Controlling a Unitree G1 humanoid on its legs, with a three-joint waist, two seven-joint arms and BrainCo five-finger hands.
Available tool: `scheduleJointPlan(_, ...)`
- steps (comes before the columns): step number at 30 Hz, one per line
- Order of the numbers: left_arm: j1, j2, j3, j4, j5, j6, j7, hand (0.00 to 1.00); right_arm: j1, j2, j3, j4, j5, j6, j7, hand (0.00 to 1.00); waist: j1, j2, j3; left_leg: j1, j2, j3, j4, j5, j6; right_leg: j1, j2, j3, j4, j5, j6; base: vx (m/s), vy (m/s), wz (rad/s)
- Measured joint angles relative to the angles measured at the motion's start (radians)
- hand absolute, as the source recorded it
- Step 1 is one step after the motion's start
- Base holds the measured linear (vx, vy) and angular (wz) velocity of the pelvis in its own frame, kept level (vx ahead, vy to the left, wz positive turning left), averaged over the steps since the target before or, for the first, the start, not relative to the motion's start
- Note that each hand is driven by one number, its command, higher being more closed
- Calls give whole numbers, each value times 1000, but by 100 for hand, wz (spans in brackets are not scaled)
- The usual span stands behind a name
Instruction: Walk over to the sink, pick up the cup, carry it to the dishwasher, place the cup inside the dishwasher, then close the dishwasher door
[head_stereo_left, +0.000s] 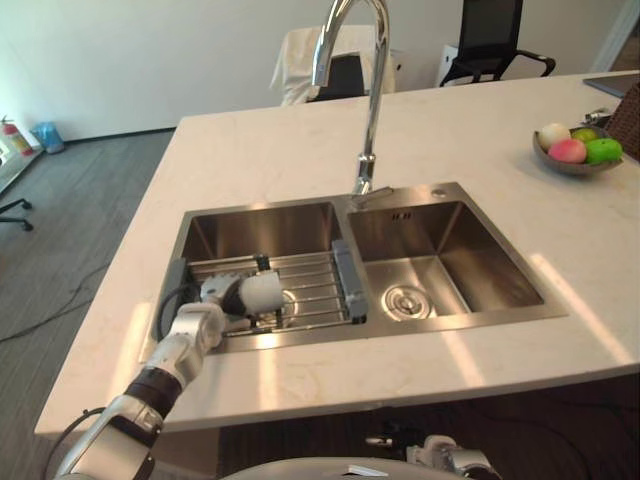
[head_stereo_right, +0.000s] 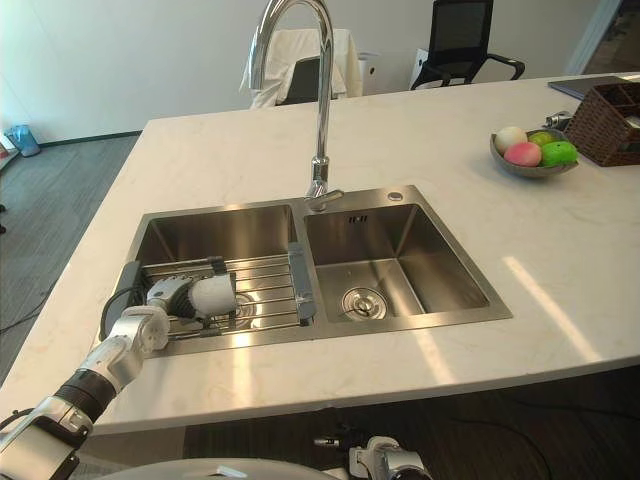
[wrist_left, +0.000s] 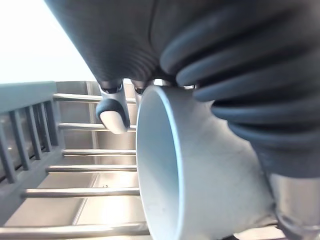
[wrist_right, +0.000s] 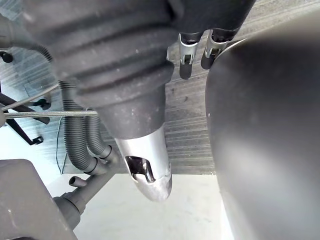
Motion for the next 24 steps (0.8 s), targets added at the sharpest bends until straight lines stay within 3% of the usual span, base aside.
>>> scheduleJointPlan(5, 5, 3, 52, 4, -102, -65, 62, 100, 17, 0, -18, 2, 3, -35, 0, 0, 0, 1, 0, -5, -2, -8, 0, 2, 7, 0, -2, -13, -1, -1, -2, 12, -3, 4)
scheduleJointPlan(12, 62, 11, 120, -64, -330, -154, 129, 100, 17, 5, -35, 36, 15, -62, -1, 0, 4, -7, 5, -7, -8, -32, 0, 1, 8, 23, -8, -51, -4, -8, -5, 36, -14, 15)
scheduleJointPlan(19, 124, 6, 219, -261, -492, -194, 140, 100, 38, 27, -75, 35, 53, -89, -4, 0, 37, -40, 24, -22, -16, -56, 0, 3, 9, 23, -16, -78, -4, -12, -4, -2, -17, 11)
scheduleJointPlan(22, 146, -7, 324, -400, -612, -232, 157, 100, 55, 25, -77, 35, 96, -106, -9, 0, 59, -42, 25, -22, -18, -60, 0, 3, 10, 24, -17, -82, -2, -16, -4, 3, -9, 4)
scheduleJointPlan(24, 151, -27, 389, -485, -661, -276, 207, 100, 61, 26, -82, 35, 117, -107, -7, 0, 63, -42, 25, -24, -18, -77, 0, 3, 10, 29, -17, -95, -2, -19, -4, -13, -29, 16)
